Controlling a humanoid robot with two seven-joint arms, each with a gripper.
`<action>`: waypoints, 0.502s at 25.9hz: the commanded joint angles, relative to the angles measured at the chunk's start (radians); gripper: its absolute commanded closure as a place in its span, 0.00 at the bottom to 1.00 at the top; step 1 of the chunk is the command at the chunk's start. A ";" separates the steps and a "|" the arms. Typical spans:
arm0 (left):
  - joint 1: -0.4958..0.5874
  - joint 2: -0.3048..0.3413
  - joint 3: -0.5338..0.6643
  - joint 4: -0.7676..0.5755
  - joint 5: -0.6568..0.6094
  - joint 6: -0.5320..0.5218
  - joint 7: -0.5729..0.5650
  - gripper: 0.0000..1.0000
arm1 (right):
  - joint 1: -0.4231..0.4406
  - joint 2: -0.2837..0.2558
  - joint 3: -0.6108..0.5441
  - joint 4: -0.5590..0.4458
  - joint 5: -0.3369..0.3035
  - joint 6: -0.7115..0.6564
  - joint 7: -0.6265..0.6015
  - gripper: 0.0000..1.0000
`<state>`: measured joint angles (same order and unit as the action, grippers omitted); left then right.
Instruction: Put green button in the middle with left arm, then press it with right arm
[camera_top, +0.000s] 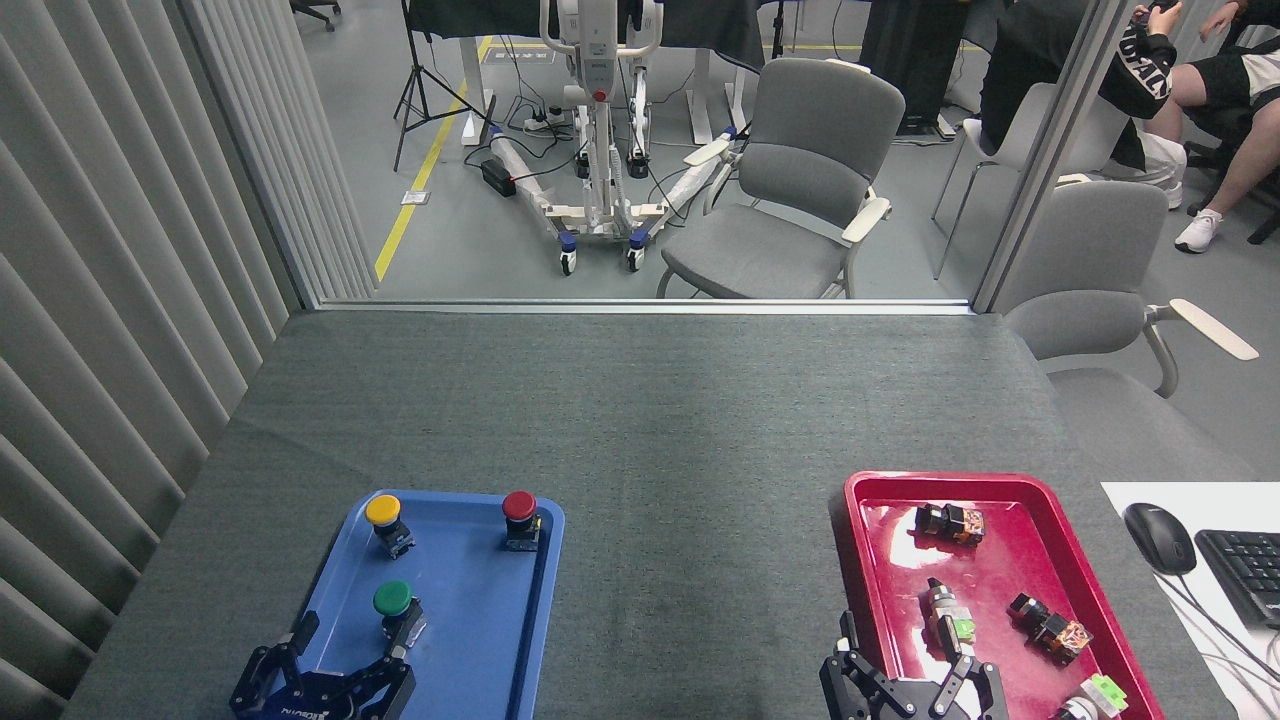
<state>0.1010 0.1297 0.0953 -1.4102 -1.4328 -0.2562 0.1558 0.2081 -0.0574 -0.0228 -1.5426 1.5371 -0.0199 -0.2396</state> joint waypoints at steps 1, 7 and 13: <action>-0.027 0.005 -0.026 0.040 0.000 -0.003 0.002 0.00 | 0.000 -0.001 0.001 -0.002 0.000 0.000 0.000 0.01; -0.086 0.010 -0.054 0.114 0.000 -0.021 0.001 0.00 | 0.000 -0.004 0.001 -0.002 0.000 0.000 0.000 0.00; -0.112 0.011 -0.054 0.168 0.000 -0.037 0.001 0.00 | 0.000 -0.004 0.001 -0.002 0.000 0.000 0.002 0.01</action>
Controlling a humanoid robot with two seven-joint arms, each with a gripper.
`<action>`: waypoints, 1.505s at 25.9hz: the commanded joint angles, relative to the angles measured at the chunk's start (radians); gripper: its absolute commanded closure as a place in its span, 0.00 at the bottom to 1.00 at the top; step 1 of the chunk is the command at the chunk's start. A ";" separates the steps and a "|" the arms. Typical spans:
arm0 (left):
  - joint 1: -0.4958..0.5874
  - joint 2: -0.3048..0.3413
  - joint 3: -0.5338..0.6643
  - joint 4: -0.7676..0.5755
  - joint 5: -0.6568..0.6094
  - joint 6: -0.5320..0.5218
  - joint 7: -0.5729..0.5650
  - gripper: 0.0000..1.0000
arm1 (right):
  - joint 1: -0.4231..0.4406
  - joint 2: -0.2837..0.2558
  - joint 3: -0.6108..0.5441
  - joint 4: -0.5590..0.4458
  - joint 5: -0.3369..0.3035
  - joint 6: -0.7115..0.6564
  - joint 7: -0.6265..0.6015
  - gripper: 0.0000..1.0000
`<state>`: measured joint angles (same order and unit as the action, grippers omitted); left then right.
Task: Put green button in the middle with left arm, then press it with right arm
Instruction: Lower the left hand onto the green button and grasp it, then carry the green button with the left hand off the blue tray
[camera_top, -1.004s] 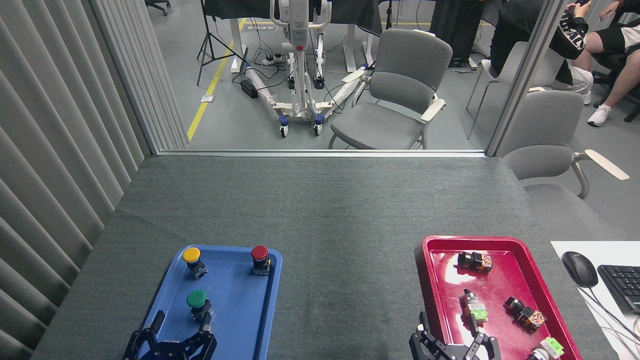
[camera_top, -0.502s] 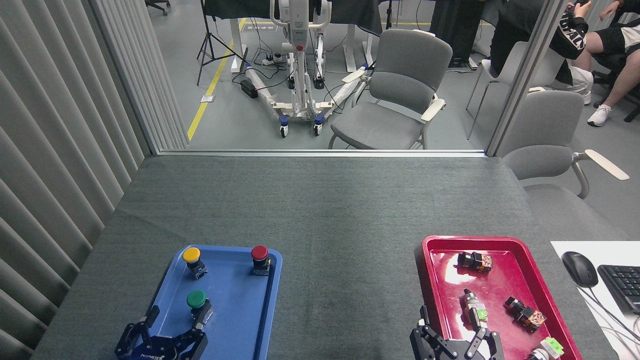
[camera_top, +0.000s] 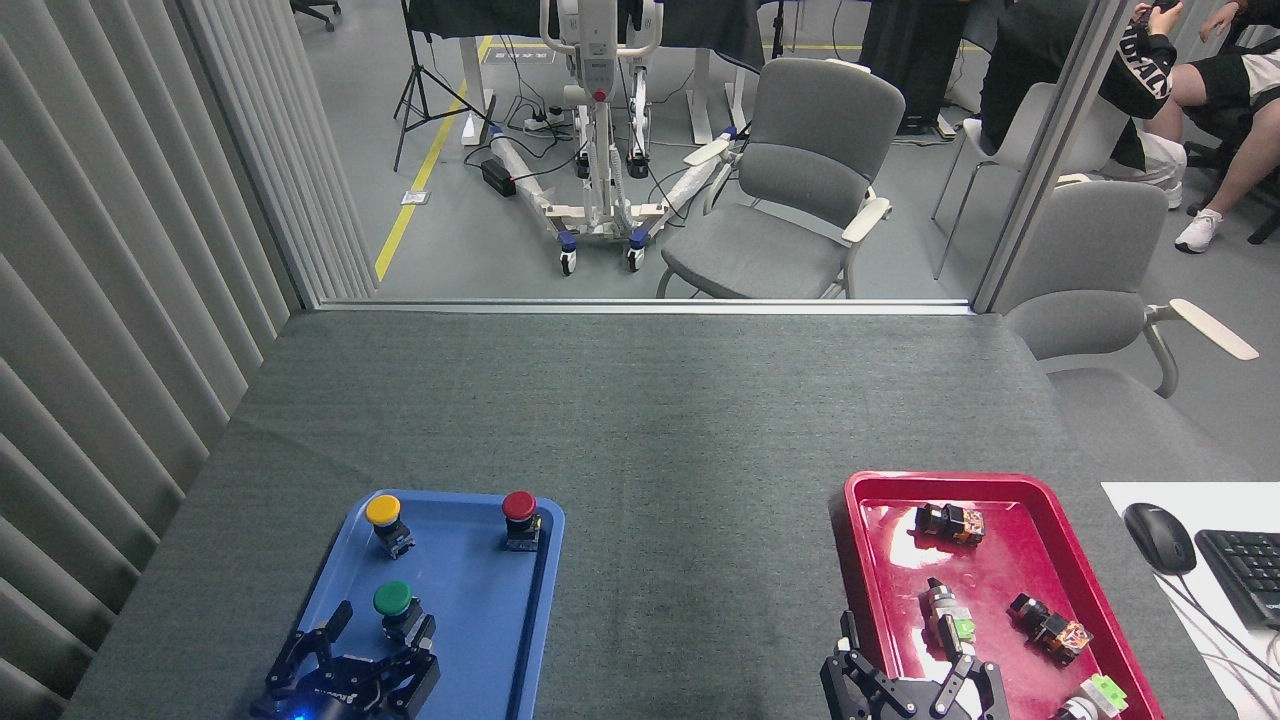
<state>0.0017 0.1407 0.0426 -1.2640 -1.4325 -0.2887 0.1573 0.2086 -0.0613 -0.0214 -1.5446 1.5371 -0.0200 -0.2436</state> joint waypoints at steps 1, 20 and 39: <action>-0.019 0.000 -0.001 0.026 0.000 -0.004 0.001 0.00 | 0.000 0.001 0.000 0.000 0.000 0.000 0.006 0.00; -0.095 -0.004 -0.001 0.173 0.003 0.003 0.014 0.12 | 0.000 0.003 0.001 -0.002 0.000 0.000 0.007 0.00; -0.146 -0.033 -0.159 0.049 0.003 -0.126 0.027 1.00 | 0.012 0.003 0.003 -0.002 0.005 0.002 0.009 0.01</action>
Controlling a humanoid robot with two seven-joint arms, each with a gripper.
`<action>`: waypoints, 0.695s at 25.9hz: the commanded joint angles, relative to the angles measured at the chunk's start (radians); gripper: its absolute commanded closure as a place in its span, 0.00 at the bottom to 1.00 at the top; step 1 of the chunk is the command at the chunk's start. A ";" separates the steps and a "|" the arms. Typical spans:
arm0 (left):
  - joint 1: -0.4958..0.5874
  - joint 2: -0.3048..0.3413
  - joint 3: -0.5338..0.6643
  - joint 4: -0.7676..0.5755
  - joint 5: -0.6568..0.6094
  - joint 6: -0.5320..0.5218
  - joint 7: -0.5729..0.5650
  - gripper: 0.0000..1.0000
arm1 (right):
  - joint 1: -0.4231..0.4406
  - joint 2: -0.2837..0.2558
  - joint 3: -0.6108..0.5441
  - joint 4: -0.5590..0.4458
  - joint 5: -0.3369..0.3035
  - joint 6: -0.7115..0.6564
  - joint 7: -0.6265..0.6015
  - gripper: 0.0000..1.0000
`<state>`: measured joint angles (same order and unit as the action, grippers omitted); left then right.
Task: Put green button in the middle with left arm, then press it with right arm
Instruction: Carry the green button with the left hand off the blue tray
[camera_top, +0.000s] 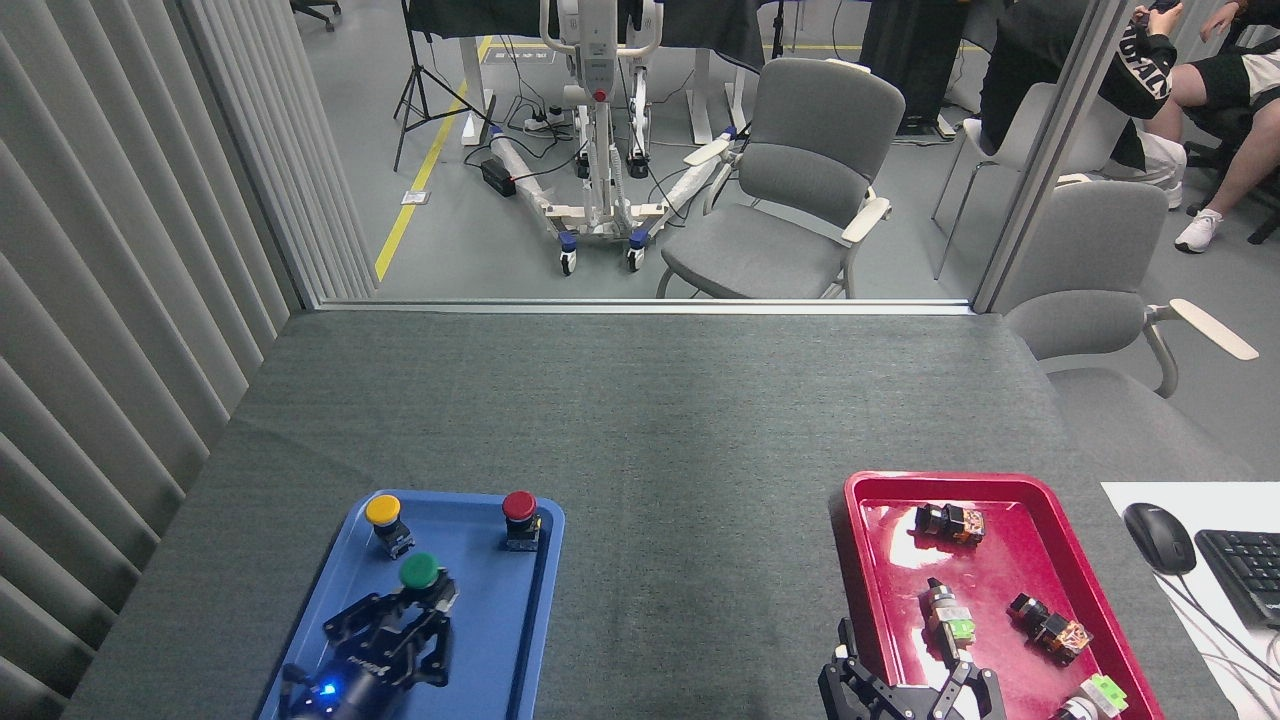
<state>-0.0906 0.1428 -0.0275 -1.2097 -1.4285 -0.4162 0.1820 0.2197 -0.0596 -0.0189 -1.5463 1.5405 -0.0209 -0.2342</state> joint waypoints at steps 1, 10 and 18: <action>-0.084 -0.049 -0.126 0.015 -0.003 0.005 0.002 1.00 | 0.001 0.001 0.001 0.000 0.001 0.002 -0.001 0.01; -0.267 -0.167 -0.387 0.228 -0.006 0.074 0.002 1.00 | 0.003 0.006 0.001 0.002 0.001 0.001 -0.002 0.01; -0.365 -0.261 -0.542 0.499 -0.003 0.174 0.036 1.00 | -0.003 0.007 -0.003 0.005 0.001 0.007 0.001 0.01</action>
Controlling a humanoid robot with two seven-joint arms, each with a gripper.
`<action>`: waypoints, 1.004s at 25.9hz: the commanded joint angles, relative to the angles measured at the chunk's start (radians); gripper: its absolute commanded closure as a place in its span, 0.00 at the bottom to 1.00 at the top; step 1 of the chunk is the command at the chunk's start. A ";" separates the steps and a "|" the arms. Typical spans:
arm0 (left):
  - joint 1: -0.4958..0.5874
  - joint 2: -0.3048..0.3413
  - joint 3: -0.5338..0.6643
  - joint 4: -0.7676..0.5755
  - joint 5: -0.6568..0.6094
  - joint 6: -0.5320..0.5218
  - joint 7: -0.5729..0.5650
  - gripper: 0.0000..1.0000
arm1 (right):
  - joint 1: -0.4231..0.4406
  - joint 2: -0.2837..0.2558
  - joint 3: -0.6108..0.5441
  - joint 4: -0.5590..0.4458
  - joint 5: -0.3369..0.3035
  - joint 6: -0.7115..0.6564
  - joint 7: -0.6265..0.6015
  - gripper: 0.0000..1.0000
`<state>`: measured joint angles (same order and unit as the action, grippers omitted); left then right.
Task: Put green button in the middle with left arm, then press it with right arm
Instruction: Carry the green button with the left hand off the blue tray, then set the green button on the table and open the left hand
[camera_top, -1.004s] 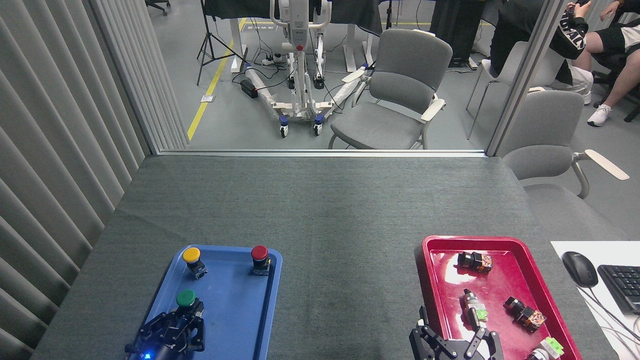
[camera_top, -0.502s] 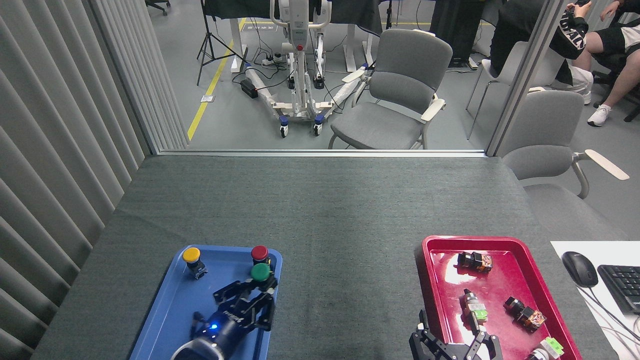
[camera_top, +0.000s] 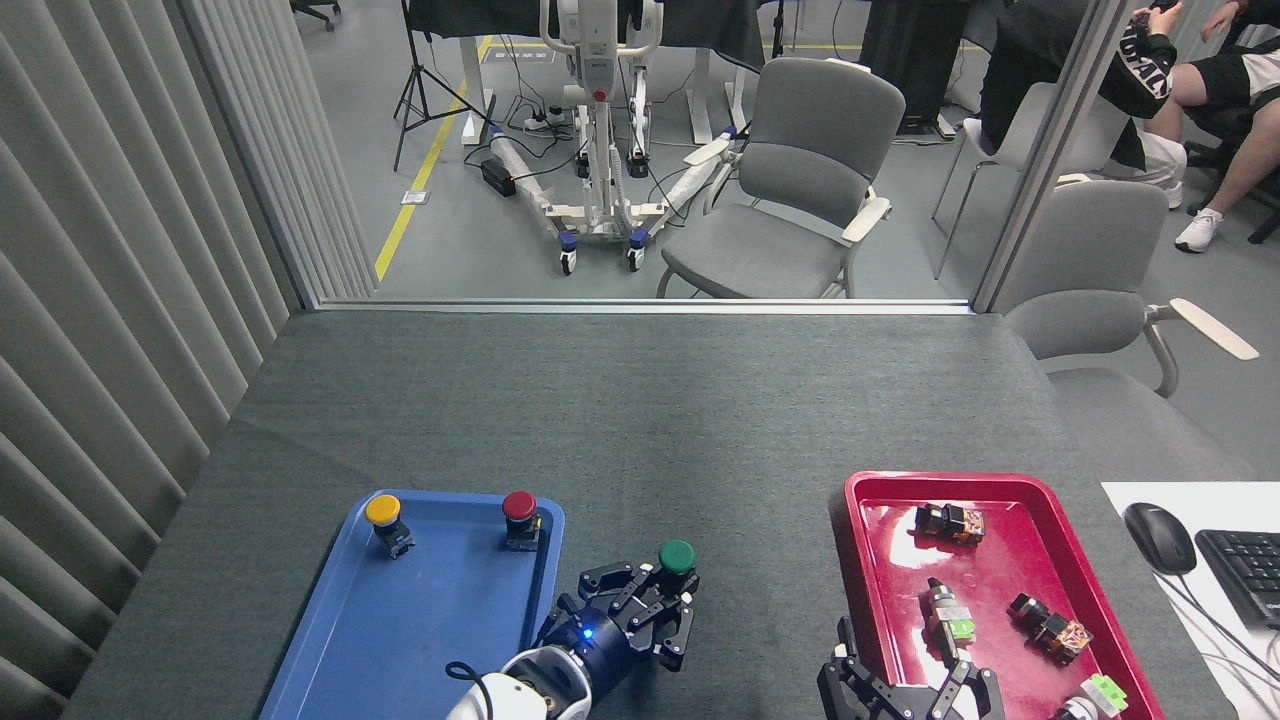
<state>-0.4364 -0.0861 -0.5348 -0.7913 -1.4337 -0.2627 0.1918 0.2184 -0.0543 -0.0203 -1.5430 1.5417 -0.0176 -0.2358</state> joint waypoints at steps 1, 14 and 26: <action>-0.019 -0.035 -0.036 0.092 0.007 0.016 0.051 1.00 | -0.001 0.004 -0.001 0.001 0.000 0.004 0.003 0.01; -0.013 -0.043 -0.088 0.084 0.009 0.013 0.074 1.00 | -0.005 -0.002 0.005 0.008 -0.002 0.001 0.006 0.01; -0.010 -0.044 -0.090 0.078 0.029 0.030 0.071 0.00 | -0.007 0.002 0.010 0.012 0.003 0.004 0.003 0.01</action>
<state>-0.4466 -0.1303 -0.6240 -0.7099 -1.4069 -0.2335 0.2666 0.2116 -0.0555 -0.0109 -1.5315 1.5445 -0.0175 -0.2245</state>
